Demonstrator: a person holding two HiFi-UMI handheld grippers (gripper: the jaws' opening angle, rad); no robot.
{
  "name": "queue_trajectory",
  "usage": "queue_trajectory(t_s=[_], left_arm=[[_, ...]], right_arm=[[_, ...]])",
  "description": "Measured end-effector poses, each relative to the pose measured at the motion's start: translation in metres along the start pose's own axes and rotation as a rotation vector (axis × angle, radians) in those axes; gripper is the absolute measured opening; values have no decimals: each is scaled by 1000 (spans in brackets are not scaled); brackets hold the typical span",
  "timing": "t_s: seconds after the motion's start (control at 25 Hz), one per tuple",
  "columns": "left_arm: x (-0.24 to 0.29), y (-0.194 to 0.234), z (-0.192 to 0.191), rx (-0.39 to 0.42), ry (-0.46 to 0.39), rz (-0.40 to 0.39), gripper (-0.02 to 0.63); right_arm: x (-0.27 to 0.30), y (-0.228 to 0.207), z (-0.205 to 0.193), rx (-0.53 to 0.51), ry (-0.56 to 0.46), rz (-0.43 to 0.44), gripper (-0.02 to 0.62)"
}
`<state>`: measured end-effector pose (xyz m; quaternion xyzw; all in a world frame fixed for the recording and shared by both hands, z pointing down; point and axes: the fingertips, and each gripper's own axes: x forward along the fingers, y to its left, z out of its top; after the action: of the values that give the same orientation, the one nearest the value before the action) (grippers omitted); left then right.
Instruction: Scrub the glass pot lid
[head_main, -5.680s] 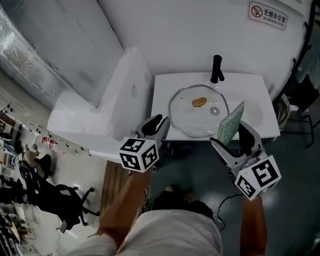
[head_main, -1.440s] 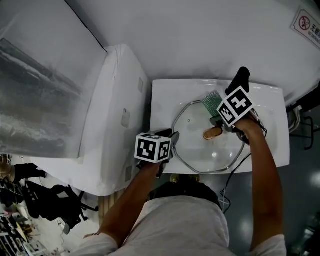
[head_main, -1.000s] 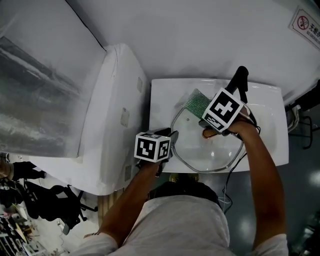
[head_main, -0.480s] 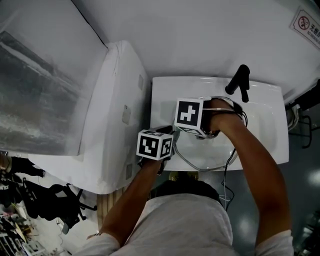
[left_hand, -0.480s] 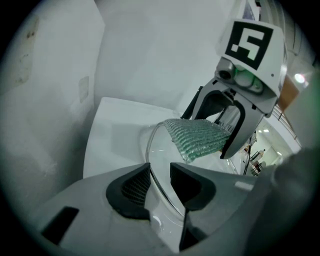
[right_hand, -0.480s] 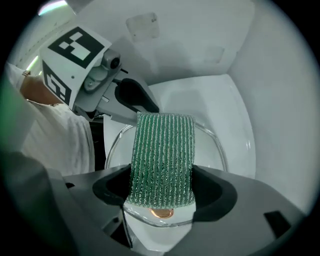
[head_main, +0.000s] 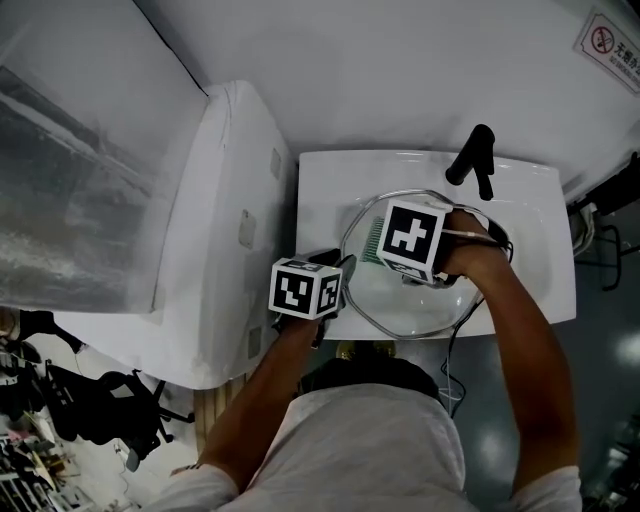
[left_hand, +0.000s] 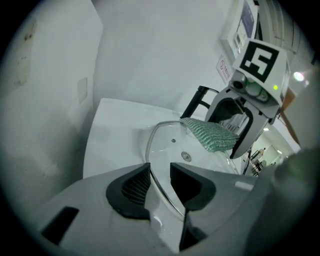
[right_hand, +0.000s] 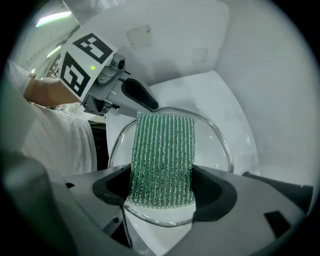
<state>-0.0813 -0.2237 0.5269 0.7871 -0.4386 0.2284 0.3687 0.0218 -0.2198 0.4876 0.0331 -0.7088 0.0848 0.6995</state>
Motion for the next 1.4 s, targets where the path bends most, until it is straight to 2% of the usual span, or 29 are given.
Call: queue_trajectory(t_s=[0.44,0.88,0.96,1.08,1.24,1.4], left_arm=[[0,0,1,-8,4,-2,135],[1,0,1,-2,13,6,135],[1,0,1,-1,14,7,135],[0,0,1,-4,12,7,135],[0,0,1,-5,10,8,135],[0,0,1,-3,12,8,135]], right_arm=[[-6,-22,-68,335,-302,11,348],[0,-37,-108,653,-596,49,348],[-6,-34,-110,663,-624,15,348],[-20,-24,-104,619,-629,-90,348],[-36,-2,-84,517,-613,-230,348],[-41,26,-57,396,-574,-287,348]])
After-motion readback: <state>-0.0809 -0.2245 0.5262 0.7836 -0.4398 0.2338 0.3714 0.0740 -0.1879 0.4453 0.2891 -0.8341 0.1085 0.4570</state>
